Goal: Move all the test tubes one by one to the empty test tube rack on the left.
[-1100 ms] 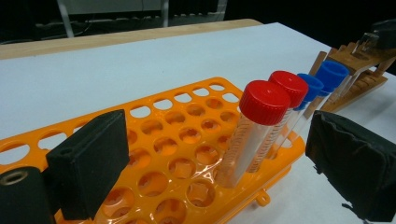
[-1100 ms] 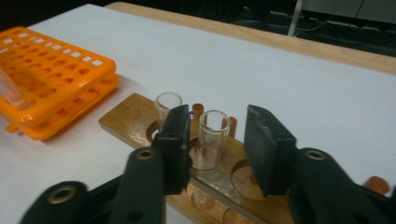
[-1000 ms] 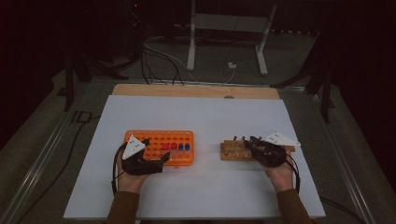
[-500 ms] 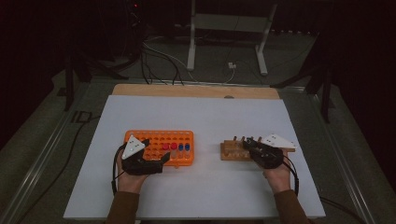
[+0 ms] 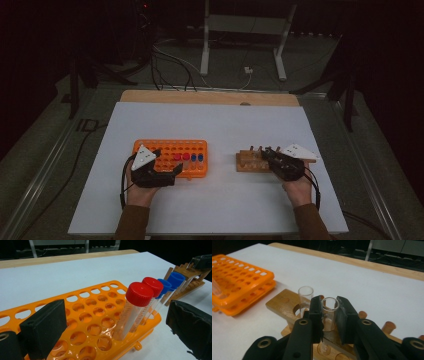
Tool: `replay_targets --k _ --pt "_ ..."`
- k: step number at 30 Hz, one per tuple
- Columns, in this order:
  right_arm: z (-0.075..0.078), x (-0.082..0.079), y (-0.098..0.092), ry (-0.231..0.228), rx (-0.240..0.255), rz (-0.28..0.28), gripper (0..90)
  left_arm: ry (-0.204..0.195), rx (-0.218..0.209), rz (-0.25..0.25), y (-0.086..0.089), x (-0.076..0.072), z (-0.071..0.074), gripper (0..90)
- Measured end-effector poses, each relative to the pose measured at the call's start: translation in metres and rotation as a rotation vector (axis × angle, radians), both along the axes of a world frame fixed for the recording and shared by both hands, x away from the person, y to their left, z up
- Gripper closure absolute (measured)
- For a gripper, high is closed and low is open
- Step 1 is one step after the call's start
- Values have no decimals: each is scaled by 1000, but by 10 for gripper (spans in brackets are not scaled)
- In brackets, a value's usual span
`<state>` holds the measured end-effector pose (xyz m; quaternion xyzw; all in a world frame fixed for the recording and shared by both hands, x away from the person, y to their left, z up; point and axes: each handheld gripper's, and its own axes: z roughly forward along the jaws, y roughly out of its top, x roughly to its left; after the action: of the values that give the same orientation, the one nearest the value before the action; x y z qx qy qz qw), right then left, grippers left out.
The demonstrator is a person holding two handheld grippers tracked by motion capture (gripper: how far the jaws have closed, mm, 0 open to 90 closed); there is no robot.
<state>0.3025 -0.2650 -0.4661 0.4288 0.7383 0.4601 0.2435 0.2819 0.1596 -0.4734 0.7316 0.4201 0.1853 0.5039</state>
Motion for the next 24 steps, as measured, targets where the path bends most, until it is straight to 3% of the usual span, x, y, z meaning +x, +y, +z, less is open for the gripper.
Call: replay_targets --k 17,21,24 --pt "28 -10 -6 -60 60 -4 760 -25 -10 13 1 -2 6 11" --pt "36 -14 -6 -83 68 -3 760 -46 -1 26 0 -4 9 3" --pt "42 -17 -7 -98 76 -5 760 -86 -4 51 -2 -8 14 3"
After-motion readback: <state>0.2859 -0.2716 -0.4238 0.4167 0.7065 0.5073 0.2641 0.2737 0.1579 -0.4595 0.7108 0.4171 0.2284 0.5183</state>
